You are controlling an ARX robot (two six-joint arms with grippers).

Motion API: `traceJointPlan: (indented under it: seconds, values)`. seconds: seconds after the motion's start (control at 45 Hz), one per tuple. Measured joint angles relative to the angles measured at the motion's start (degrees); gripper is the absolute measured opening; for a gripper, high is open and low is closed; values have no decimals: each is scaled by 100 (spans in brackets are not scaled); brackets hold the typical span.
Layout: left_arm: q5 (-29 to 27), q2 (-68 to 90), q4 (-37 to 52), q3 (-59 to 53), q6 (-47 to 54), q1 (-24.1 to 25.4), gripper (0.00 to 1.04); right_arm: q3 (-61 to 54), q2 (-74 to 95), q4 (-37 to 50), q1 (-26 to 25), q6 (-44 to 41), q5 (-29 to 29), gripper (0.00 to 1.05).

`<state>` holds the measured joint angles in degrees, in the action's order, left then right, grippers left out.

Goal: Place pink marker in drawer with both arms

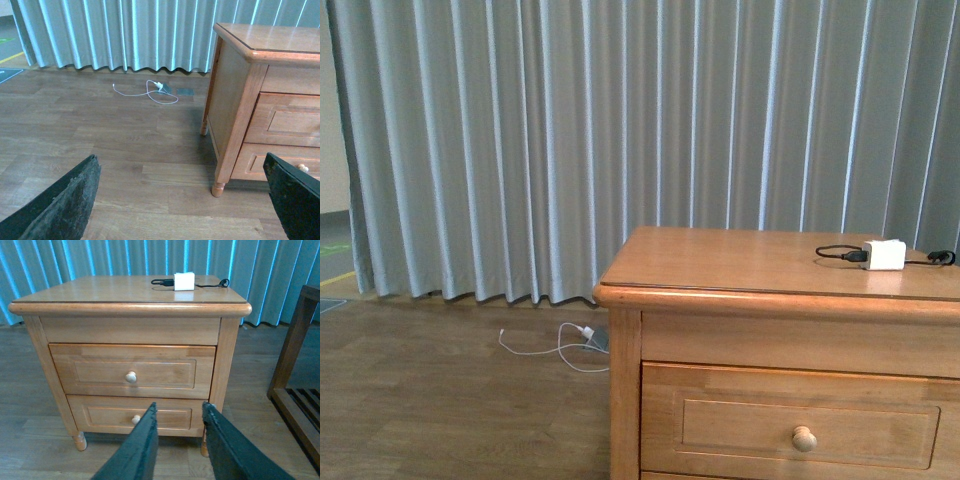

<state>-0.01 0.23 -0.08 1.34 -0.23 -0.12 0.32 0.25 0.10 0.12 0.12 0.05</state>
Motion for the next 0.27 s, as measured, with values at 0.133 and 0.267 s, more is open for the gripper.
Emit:
traceJointPlan:
  seconds: [0.133, 0.267]
  values:
    - [0, 0, 0, 0, -2, 0, 99, 0, 0, 0, 0, 0, 0, 62]
    - [0, 0, 0, 0, -2, 0, 99, 0, 0, 0, 0, 0, 0, 86]
